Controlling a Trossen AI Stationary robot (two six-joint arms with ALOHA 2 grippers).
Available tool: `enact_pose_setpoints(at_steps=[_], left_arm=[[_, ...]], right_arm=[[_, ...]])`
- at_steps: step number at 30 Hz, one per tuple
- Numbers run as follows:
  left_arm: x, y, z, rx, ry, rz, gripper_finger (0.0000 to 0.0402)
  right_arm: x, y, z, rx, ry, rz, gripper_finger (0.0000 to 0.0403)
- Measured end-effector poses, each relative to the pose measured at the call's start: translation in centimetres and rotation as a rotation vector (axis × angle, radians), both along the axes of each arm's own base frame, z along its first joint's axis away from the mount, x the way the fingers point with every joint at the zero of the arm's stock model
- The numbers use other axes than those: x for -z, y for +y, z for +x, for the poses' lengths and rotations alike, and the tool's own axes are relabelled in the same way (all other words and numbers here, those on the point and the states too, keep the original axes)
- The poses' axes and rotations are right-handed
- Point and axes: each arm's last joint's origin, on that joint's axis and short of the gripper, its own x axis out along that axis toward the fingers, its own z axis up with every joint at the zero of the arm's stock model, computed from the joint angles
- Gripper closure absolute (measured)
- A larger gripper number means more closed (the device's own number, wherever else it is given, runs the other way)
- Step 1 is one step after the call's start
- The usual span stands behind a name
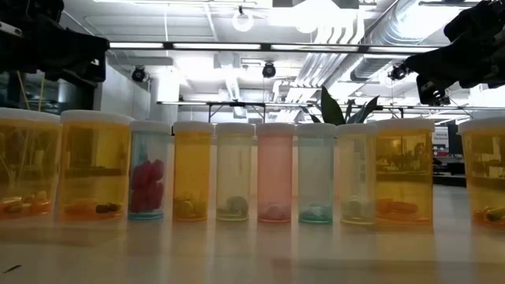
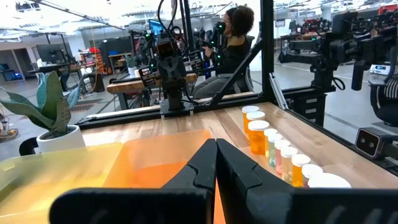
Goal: Pick and place medicine bottles into bin by pill shape (circle, oval)
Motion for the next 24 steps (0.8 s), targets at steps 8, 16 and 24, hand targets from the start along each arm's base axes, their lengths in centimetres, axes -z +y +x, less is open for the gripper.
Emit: enact_pose_setpoints(at_steps=[8, 16, 24], left_arm=[[0.0, 0.0, 0.0, 0.0, 0.0, 0.0, 0.0401], [-0.01, 0.0, 0.0, 0.0, 0.0, 0.0, 0.0401], [0.0, 0.01, 0.0, -0.005, 0.0, -0.001, 0.0401]], right_arm=[[-0.01, 0.0, 0.0, 0.0, 0.0, 0.0, 0.0403], [0.0, 0.0, 0.0, 0.0, 0.0, 0.0, 0.0403], [-0.01, 0.0, 0.0, -0.001, 0.001, 0.018, 0.0403]])
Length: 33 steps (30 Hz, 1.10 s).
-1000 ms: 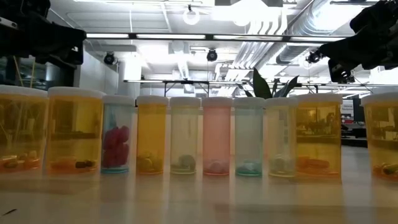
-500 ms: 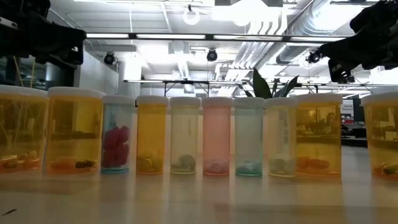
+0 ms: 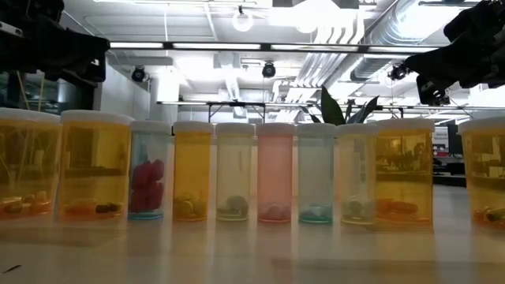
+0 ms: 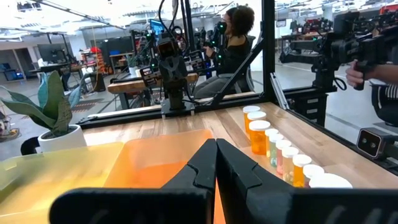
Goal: Pick and place medicine bottles into bin by pill shape (circle, oval)
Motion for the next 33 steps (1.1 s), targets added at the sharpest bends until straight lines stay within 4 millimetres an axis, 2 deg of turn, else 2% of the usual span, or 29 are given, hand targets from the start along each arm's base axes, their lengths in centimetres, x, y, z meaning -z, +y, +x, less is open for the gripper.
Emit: enact_pose_setpoints(at_steps=[5, 17, 21, 25, 29, 33], left_arm=[[0.0, 0.0, 0.0, -0.003, 0.0, 0.001, 0.0401], [-0.1, 0.0, 0.0, -0.002, -0.007, -0.002, 0.0401], [-0.2, 0.0, 0.0, -0.001, -0.024, -0.041, 0.0401], [-0.5, 0.0, 0.0, 0.012, -0.045, -0.152, 0.0401], [-0.5, 0.0, 0.0, 0.017, -0.052, -0.228, 0.0401], [-0.5, 0.0, 0.0, 0.018, -0.051, -0.239, 0.0401]], right_arm=[[0.0, 0.0, 0.0, -0.001, 0.003, 0.054, 0.0403], [-0.2, -0.2, 0.0, 0.062, -0.017, 0.061, 0.0403], [-1.8, -0.1, -0.1, 0.037, -0.183, 0.157, 0.0403], [-3.6, 0.5, -0.1, -0.061, -0.348, 0.119, 0.0399], [-4.9, 1.2, 0.8, -0.028, -0.304, 0.026, 0.0379], [-6.9, 2.1, 2.3, -0.006, -0.24, -0.094, 0.0333]])
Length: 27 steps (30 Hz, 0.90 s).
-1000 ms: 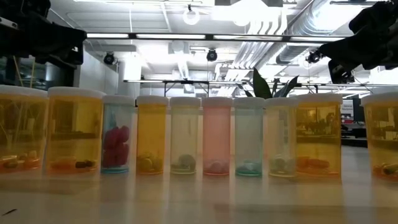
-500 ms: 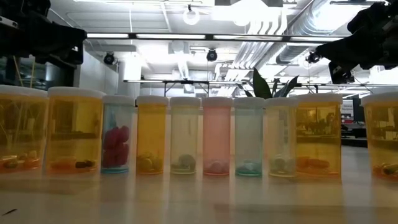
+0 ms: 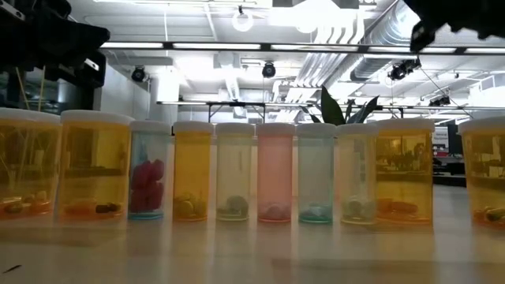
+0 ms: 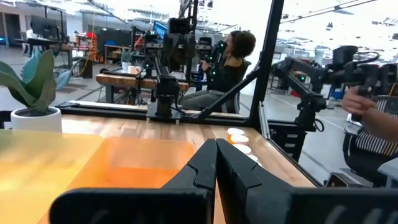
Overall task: Pick and place medicine bottles into bin by pill shape (circle, oval)
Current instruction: Put the big orange pill bottle into the orange bin
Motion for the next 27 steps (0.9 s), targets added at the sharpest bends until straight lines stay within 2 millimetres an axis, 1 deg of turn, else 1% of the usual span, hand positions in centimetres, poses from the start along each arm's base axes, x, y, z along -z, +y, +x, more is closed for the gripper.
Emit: enact_pose_setpoints(at_steps=[2, 5, 10, 13, 16, 20, 22, 24, 27], left_arm=[[0.0, 0.0, 0.0, 0.0, -0.001, -0.001, 0.0401], [0.0, 0.0, 0.0, -0.001, -0.001, 0.0, 0.0401], [0.0, 0.0, 0.0, -0.002, -0.002, 0.001, 0.0401], [0.0, 0.0, 0.0, -0.003, -0.001, 0.0, 0.0401], [0.0, 0.0, 0.0, -0.003, -0.002, -0.001, 0.0401], [0.0, 0.0, 0.0, -0.003, -0.002, -0.001, 0.0401], [0.0, 0.0, 0.0, -0.003, -0.002, -0.001, 0.0401], [0.0, 0.0, 0.0, -0.004, -0.002, 0.002, 0.0401], [0.0, 0.0, 0.0, -0.015, -0.002, -0.001, 0.0401]], right_arm=[[-1.0, 0.6, 0.9, 0.007, 0.05, -0.055, 0.0304], [-2.2, 1.5, 2.3, 0.005, 0.203, -0.097, 0.0255], [-3.5, 3.5, 4.2, -0.056, 0.501, -0.05, 0.018], [-4.2, 4.8, 5.0, -0.075, 0.671, 0.005, 0.015], [-4.9, 6.3, 5.8, -0.089, 0.817, 0.086, 0.0137], [-5.8, 9.1, 6.8, -0.097, 0.982, 0.16, 0.0135], [-6.2, 10.7, 7.2, -0.08, 1.076, 0.152, 0.0135], [-6.2, 12.2, 7.6, -0.02, 1.184, 0.117, 0.0135], [-5.4, 14.3, 8.0, 0.075, 1.336, 0.04, 0.0135]])
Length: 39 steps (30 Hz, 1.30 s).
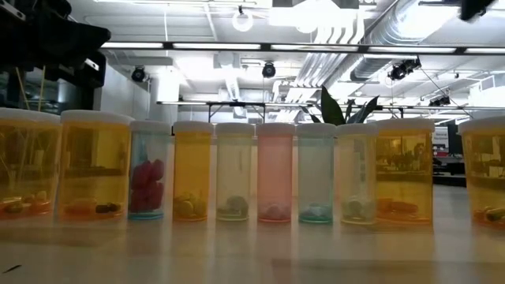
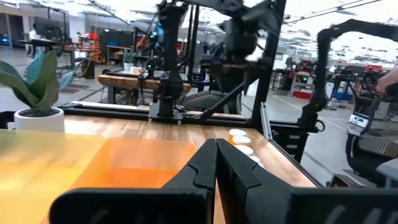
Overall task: Pick and place medicine bottles into bin by pill shape (circle, oval)
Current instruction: Put the big orange pill bottle into the orange bin
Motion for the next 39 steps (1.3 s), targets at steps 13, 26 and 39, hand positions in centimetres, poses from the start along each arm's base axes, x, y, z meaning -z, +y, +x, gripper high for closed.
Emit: enact_pose_setpoints(at_steps=[13, 26, 39], left_arm=[[0.0, 0.1, 0.0, -0.021, 0.0, -0.019, 0.0401], [0.0, 0.1, 0.0, -0.02, 0.004, -0.035, 0.0401], [0.0, 0.1, 0.0, -0.039, 0.004, -0.039, 0.0401]], right_arm=[[6.2, 4.0, 2.5, 0.033, 0.297, -0.083, 0.0135], [6.9, 4.2, 3.1, 0.038, 0.295, -0.027, 0.0135], [8.6, 3.8, 2.9, 0.013, 0.32, -0.012, 0.0135]])
